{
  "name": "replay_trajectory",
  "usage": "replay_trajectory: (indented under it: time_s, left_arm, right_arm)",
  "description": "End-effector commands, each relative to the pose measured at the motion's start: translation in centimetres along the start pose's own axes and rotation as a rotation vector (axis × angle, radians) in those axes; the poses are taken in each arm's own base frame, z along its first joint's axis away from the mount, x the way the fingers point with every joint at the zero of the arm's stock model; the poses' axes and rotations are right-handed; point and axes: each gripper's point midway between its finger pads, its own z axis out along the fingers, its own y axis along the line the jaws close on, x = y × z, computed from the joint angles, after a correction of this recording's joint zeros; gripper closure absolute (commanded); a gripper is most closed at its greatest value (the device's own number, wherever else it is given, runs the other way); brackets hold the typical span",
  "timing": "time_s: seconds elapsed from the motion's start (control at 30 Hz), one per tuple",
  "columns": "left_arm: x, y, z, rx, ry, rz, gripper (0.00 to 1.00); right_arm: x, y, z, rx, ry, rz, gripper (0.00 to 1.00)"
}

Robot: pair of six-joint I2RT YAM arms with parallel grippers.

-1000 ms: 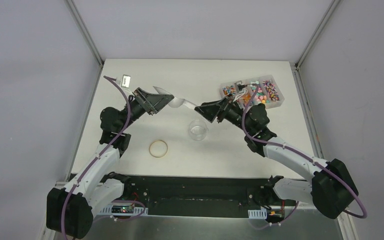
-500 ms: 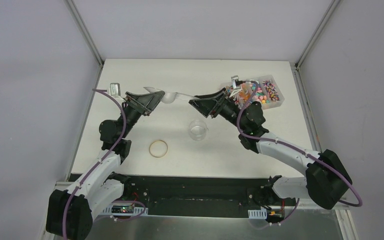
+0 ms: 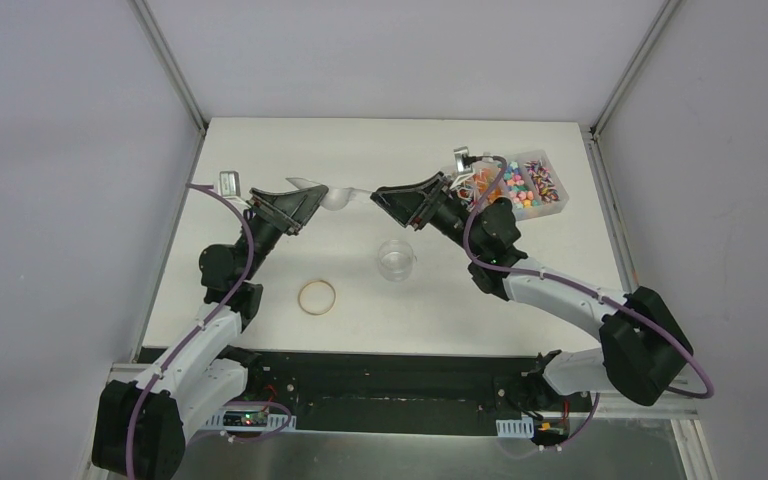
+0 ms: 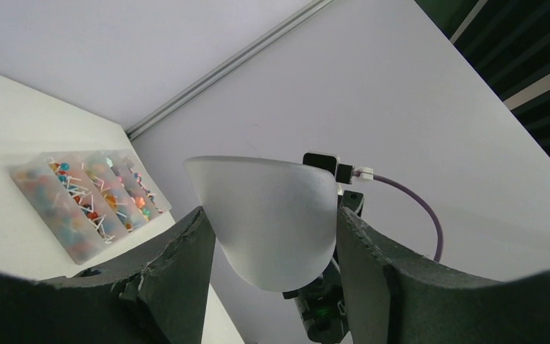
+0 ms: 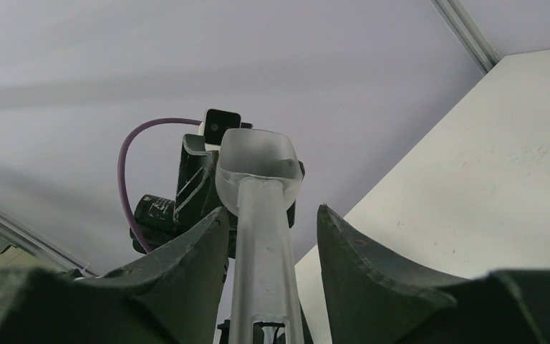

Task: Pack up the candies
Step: Pick up the spatula from the center of the board.

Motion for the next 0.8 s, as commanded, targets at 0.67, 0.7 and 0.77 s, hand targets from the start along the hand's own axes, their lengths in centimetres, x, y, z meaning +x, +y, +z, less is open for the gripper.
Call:
replay_trajectory:
  time_s: [0.67,0.7,0.77]
  left_arm:
    - [-0.5,-0.2,-0.5,-0.047,-0.006,0.138,0.33]
    - [-0.7,-0.4,-0.6,-0.057,-0.005,0.171,0.26]
    - [-0.9,-0.4,-0.8,-0.096,0.001,0.218,0.17]
  right_arm:
    - [-1.4,3.0,0.4,-0.109,-0.009,-0.121,1.00]
    - [-1.8,2.9,0.0,-0.100,-0.015,-0.145,1.00]
    - [-3.0,2.6,-1.1,-0.071,-0.040,-0.203,1.00]
